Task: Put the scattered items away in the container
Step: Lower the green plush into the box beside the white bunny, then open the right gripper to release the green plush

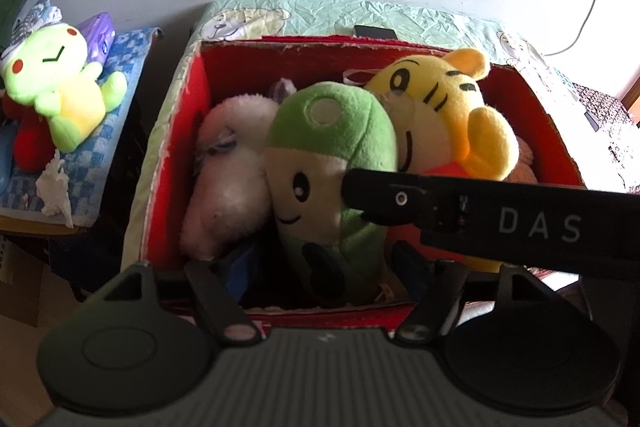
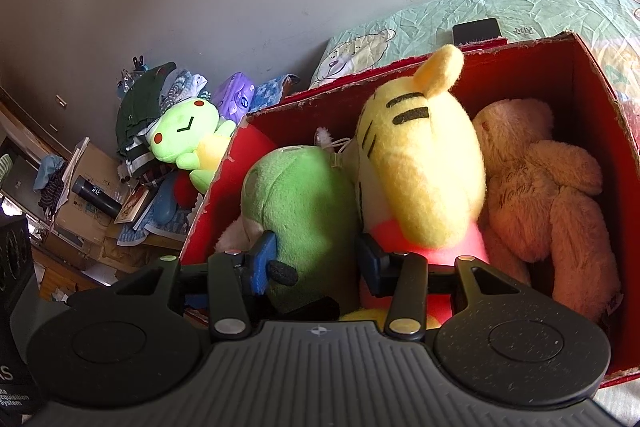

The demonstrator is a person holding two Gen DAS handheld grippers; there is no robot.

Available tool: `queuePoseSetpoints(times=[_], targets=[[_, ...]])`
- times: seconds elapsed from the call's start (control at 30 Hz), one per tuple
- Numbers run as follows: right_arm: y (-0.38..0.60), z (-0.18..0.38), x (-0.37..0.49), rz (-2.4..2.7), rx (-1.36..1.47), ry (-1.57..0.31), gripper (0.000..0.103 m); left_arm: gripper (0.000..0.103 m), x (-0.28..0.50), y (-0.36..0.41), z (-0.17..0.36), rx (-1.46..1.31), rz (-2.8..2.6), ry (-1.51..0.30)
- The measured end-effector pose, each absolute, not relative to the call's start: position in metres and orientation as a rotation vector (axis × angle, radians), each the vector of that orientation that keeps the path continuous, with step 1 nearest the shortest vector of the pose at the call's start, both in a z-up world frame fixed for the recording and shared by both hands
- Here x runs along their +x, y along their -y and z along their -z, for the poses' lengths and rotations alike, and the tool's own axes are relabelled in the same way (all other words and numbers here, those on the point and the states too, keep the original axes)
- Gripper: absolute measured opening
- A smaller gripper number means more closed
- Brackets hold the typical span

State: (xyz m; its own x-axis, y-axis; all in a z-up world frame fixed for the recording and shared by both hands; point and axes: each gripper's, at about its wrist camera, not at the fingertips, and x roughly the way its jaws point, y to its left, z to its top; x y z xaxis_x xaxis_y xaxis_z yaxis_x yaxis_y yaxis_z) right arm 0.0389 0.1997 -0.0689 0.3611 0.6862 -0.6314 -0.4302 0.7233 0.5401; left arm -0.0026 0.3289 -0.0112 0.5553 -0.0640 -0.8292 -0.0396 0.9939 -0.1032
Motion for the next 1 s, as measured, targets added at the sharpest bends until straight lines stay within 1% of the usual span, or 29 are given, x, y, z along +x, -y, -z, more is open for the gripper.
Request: queuePoseSetpoints(times=[0.07, 0.17, 0.5, 0.57, 0.63, 0.8, 0.9, 1.0], targets=[[-0.204, 0.065, 0.039, -0.721, 0.28, -0.966, 0.048, 0.074, -0.004, -0.328, 0.011, -0.117, 0.015, -0.98], [-0.209, 0.063, 0.039, -0.709, 0.25, -0.963, 0.049, 0.068, -0.005, -0.33, 0.01, -0.119, 0.011, -0.969], [-0.21, 0.054, 0.032, -0.691, 0.209, -0.939, 0.05, 0.068, -0.005, -0.334, 0.008, -0.118, 0.038, -0.965], [-0.209, 0.051, 0.031, -0.687, 0.205, -0.928, 0.05, 0.067, -0.005, -0.336, 0.007, -0.125, 0.044, -0.965], [-0.208, 0.047, 0.03, -0.671, 0.194, -0.911, 0.05, 0.06, -0.005, -0.337, 0.005, -0.138, 0.057, -0.959], [-0.195, 0.033, 0.027, -0.672, 0.253, -0.834, 0.05, 0.055, -0.009, -0.334, 0.001, -0.14, 0.069, -0.93], [-0.195, 0.033, 0.026, -0.634, 0.214, -0.809, 0.049, 0.055, -0.006, -0.335, 0.003, -0.15, 0.071, -0.939], [-0.198, 0.039, 0.028, -0.612, 0.205, -0.839, 0.049, 0.055, -0.005, -0.337, 0.003, -0.159, 0.076, -0.941]])
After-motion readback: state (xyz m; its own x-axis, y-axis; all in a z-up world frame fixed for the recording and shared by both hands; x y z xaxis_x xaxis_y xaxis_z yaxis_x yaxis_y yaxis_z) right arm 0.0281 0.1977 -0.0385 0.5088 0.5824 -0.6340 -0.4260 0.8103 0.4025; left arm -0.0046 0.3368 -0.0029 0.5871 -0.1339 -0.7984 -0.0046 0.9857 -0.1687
